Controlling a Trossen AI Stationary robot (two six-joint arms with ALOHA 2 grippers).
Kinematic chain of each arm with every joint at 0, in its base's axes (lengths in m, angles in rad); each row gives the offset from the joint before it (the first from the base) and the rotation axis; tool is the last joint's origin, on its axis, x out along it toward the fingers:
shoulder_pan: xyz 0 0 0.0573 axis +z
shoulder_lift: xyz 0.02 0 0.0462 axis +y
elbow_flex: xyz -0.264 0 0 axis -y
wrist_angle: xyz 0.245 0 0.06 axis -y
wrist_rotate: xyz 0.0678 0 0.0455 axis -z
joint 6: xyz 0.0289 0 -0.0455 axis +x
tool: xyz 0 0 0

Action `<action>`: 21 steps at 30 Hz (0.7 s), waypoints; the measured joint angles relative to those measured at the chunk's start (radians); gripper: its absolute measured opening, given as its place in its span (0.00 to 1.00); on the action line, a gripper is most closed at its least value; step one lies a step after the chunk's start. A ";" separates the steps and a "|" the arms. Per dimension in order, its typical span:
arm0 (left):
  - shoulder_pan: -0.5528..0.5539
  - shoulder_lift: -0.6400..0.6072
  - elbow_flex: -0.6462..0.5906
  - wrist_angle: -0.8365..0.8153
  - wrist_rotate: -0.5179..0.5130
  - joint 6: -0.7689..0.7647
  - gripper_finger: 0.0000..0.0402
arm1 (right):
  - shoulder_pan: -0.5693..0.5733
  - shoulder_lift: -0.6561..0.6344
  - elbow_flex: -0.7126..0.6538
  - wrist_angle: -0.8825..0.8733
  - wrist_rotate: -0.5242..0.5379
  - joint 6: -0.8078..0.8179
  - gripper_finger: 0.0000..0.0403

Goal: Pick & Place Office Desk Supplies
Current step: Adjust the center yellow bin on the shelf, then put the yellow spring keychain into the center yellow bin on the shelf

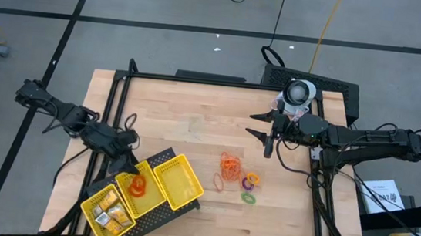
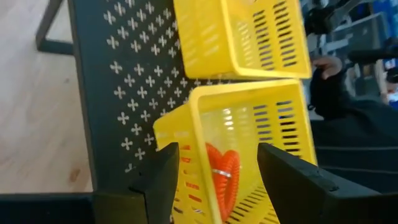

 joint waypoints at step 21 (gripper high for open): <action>0.000 -0.042 0.001 0.138 0.019 0.201 0.57 | 0.000 0.000 0.000 0.000 0.000 0.000 0.51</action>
